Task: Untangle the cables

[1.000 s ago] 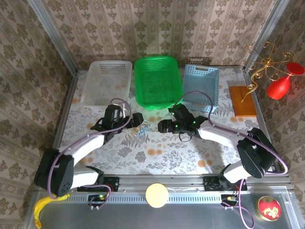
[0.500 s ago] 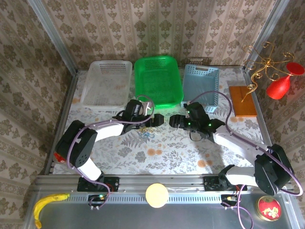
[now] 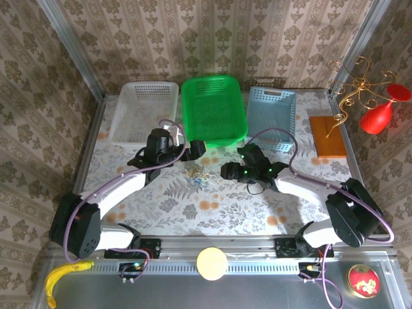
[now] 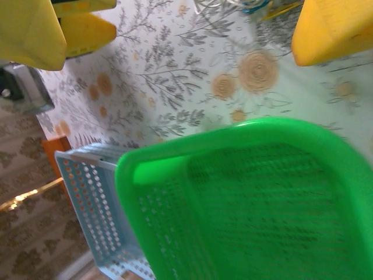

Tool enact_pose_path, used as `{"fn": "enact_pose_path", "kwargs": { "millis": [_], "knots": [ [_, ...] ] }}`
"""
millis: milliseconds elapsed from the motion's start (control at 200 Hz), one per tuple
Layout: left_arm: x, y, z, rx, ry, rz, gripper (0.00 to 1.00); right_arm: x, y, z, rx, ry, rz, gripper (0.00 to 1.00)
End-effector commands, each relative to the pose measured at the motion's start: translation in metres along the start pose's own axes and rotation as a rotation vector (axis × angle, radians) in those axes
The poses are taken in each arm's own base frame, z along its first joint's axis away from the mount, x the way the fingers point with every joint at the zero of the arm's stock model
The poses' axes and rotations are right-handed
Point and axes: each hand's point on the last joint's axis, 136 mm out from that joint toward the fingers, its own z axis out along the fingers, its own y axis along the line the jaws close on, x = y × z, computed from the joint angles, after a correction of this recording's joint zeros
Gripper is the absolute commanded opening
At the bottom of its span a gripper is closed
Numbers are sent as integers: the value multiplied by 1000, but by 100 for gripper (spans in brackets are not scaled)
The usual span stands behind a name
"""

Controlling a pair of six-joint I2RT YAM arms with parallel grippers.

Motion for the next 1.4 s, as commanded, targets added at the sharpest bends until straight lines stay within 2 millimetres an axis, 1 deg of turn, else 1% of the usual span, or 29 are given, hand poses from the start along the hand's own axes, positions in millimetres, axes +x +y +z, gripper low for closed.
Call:
{"fn": "enact_pose_path", "kwargs": {
  "millis": [0, 185, 405, 420, 430, 450, 580, 930, 1165, 1320, 1395],
  "knots": [
    [5, 28, -14, -106, -22, -37, 100, -2, 23, 10, -73, 1, 39, 66],
    [-1, 40, -29, -132, -73, -70, 100, 13, 36, 26, -123, 32, 102, 64],
    [2, 41, -32, -128, -76, -84, 100, 28, 48, 41, -176, 51, 186, 68],
    [3, 41, -32, -128, -76, -85, 100, 28, 50, 42, -180, 53, 190, 69],
    [-2, 47, -34, -141, -89, -94, 100, 29, 50, 42, -181, 54, 191, 69],
    [-3, 49, -35, -144, -93, -98, 100, 30, 51, 43, -183, 58, 197, 71],
    [-4, 48, -36, -141, -95, -100, 100, 37, 56, 46, -193, 72, 208, 76],
    [-5, 50, -41, -148, -103, -104, 100, 51, 60, 47, -193, 97, 242, 78],
    [-6, 52, -41, -152, -106, -106, 100, 51, 58, 53, -182, 89, 249, 78],
    [-6, 51, -41, -150, -105, -106, 100, 42, 56, 60, -179, 71, 254, 75],
    [-6, 52, -41, -151, -104, -108, 100, 35, 54, 63, -182, 56, 268, 73]
  ]
}}
